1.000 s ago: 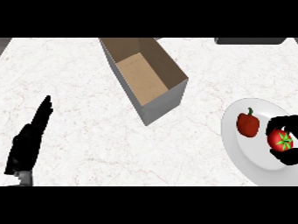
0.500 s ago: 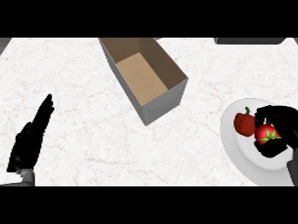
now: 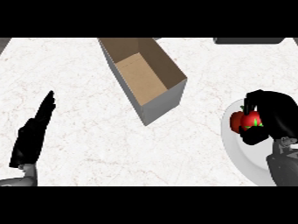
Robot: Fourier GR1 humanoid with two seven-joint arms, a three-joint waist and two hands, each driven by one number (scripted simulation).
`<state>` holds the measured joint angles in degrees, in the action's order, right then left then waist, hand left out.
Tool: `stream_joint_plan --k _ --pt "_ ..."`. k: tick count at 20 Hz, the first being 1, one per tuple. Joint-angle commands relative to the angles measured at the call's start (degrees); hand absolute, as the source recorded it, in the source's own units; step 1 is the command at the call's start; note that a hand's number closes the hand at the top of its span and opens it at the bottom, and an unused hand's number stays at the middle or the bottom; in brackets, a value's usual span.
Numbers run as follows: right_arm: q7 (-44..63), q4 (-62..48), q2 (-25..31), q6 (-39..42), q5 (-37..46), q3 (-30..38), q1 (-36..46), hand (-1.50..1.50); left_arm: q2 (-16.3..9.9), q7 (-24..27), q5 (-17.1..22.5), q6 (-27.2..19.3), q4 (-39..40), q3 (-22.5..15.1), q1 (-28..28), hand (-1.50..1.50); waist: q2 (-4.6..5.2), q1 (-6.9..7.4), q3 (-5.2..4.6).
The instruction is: Pick the tomato from the plate and place it in the cardboard box
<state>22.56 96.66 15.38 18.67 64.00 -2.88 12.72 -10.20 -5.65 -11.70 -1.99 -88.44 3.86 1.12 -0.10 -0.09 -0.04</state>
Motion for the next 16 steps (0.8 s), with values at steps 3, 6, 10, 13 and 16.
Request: stream_joint_plan --k 3,6,10,13,16 --pt "-1.5 7.5 -5.8 -1.2 -7.9 2.4 3.1 1.50 1.7 0.4 -0.6 -0.6 -0.1 -1.2 -1.2 0.00 -0.05 0.07 0.06" --pt "-2.4 12.8 -8.3 -0.3 -13.0 3.0 6.5 1.50 -0.3 0.0 0.8 0.8 -0.3 0.8 0.1 0.00 -0.15 0.01 0.05" --pt "-0.8 15.0 -11.6 1.0 -16.6 1.9 11.2 1.50 0.2 1.4 -0.7 -0.5 2.6 0.8 0.7 0.00 0.05 0.04 0.01" --pt "1.9 11.9 -11.6 3.2 -19.3 4.4 20.4 1.50 0.3 0.6 0.1 0.8 0.0 0.2 -1.5 0.00 0.06 0.60 0.02" --pt "1.9 7.6 -12.9 0.5 -18.2 3.1 23.3 1.50 2.2 -1.0 -1.7 -0.8 -1.0 -1.4 -0.7 0.00 0.11 0.48 0.04"
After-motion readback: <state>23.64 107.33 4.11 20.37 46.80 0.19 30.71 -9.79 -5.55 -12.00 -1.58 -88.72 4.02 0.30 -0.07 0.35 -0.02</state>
